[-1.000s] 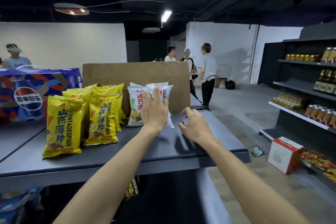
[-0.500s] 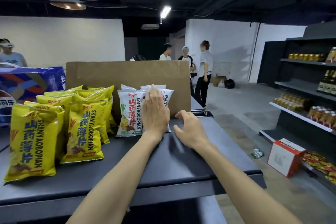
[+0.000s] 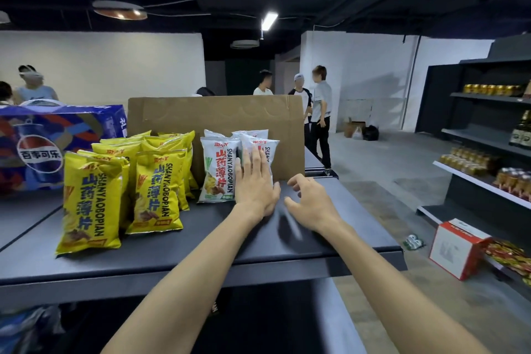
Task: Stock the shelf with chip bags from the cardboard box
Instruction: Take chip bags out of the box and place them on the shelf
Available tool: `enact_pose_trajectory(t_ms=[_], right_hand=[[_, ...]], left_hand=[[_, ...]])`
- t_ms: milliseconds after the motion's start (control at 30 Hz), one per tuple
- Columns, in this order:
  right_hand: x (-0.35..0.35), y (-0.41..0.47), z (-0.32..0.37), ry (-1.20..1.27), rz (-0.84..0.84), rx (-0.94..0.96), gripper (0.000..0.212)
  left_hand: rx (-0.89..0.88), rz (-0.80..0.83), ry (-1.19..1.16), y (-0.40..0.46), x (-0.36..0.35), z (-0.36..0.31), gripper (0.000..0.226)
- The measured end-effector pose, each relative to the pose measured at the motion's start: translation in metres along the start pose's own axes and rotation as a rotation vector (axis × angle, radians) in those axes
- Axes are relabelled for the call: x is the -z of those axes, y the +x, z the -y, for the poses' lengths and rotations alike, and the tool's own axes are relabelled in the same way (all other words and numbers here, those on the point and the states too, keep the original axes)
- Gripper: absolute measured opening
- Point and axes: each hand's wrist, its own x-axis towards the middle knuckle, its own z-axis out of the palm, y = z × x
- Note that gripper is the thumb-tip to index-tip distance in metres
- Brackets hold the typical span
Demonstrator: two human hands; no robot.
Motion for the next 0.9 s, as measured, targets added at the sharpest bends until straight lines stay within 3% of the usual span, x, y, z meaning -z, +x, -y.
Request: enact_pose_trajectory(t_ms=[100,433,533,667,800,900], right_hand=[[0.002,-0.016,0.007,-0.019,-0.004,-0.04,0.033],[0.013,-0.081,0.032,-0.091,-0.086,-0.074,0.032],[0.021,-0.114,0.029,-0.158,-0.183,-0.087,0.029],[0.026,-0.181,0.015,-0.239,-0.367,-0.168,0.024],[0.01,-0.245,0.002,-0.268,-0.306,-0.314,0.026],[-0.002,-0.287,-0.001,-0.317,-0.214,-0.422,0.031]], left_hand=[[-0.071,0.052,0.065,-0.02,0.02,-0.003,0.073],[-0.168,0.062,-0.144,-0.084,0.072,-0.001,0.027],[-0.23,0.094,-0.237,-0.103,0.084,-0.003,0.027],[-0.468,0.116,-0.397,-0.14,0.095,-0.011,0.02],[-0.652,0.085,-0.394,-0.191,0.085,-0.026,0.016],[-0.738,0.157,-0.371,-0.232,0.063,-0.034,0.018]])
